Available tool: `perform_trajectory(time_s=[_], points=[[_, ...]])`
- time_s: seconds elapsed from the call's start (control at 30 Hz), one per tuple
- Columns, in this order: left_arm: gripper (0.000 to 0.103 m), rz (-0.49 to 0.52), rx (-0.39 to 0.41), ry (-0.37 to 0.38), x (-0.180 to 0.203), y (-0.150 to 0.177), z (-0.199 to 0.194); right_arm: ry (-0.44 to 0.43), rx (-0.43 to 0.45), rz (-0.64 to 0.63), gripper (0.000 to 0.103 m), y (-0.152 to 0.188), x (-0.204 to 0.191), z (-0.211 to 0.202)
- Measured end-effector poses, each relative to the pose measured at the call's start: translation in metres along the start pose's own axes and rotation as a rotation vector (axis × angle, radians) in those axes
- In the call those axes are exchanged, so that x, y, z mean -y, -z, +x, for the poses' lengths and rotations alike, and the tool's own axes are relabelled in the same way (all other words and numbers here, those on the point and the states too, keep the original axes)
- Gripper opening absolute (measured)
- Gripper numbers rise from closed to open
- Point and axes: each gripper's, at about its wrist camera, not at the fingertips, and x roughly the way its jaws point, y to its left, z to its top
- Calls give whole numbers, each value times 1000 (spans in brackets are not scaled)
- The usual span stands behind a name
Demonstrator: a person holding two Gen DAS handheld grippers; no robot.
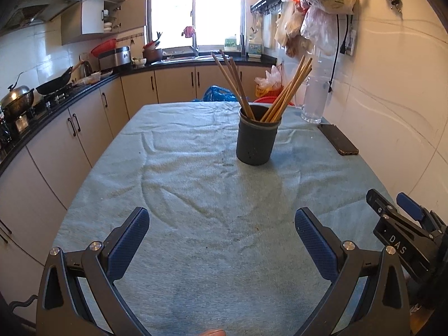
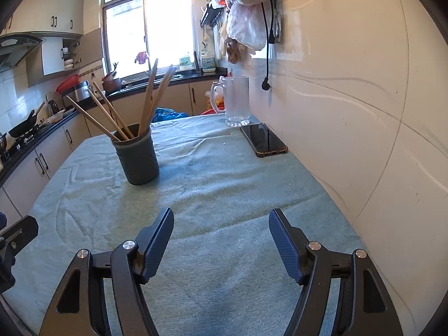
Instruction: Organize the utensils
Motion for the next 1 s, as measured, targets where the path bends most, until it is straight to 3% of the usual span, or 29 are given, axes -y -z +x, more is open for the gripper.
perform_trajectory(time_s=[1.0], points=[[103, -27, -68, -4, -10, 2, 28, 9, -23, -55, 75, 6, -11, 17]])
